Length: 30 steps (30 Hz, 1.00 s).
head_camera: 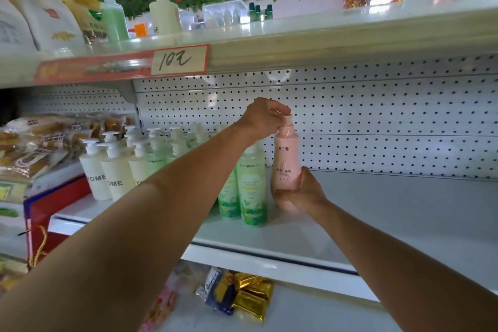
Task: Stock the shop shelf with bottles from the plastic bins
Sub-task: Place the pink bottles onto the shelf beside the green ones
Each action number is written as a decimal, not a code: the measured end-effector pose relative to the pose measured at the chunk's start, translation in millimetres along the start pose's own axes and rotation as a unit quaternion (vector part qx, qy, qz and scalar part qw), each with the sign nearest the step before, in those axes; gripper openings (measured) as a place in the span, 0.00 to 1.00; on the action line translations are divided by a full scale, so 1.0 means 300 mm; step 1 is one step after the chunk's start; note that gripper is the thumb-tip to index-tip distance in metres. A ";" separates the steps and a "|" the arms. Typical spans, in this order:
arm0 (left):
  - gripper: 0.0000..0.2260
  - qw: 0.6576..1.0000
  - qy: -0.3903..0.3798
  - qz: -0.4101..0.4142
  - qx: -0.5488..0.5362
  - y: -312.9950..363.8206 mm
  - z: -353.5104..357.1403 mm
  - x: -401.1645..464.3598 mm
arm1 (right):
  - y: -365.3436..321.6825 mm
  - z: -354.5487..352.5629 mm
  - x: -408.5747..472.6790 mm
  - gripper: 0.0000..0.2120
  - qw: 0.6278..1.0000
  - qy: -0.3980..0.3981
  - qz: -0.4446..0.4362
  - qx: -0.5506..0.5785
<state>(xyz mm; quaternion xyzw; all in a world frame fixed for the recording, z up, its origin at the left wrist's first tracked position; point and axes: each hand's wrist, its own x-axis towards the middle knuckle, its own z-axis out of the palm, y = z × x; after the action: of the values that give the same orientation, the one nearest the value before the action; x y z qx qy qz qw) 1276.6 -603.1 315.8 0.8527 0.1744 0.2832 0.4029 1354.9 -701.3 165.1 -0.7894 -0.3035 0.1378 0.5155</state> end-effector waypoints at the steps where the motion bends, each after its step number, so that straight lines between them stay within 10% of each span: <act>1: 0.12 1.000 -0.002 0.002 0.014 0.002 0.000 -0.007 | -0.001 0.001 -0.002 0.33 1.000 0.001 -0.001 -0.013; 6: 0.16 0.977 0.025 0.049 0.204 0.001 -0.035 -0.090 | 0.010 -0.023 -0.065 0.46 0.993 0.010 -0.029 -0.111; 16: 0.13 0.926 0.114 0.132 0.333 -0.090 -0.130 -0.460 | -0.002 -0.048 -0.321 0.16 0.966 0.044 -0.087 -0.238; 30: 0.08 0.978 -0.050 -0.118 0.166 -0.632 -0.143 -1.046 | 0.099 0.377 -0.737 0.07 0.982 -0.030 -0.119 -0.142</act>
<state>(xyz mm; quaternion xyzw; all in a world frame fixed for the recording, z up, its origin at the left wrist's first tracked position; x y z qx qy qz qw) 992.4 -626.3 81.3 0.8942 0.2978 0.1584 0.2945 1133.0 -764.5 68.5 -0.8085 -0.4268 0.0545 0.4015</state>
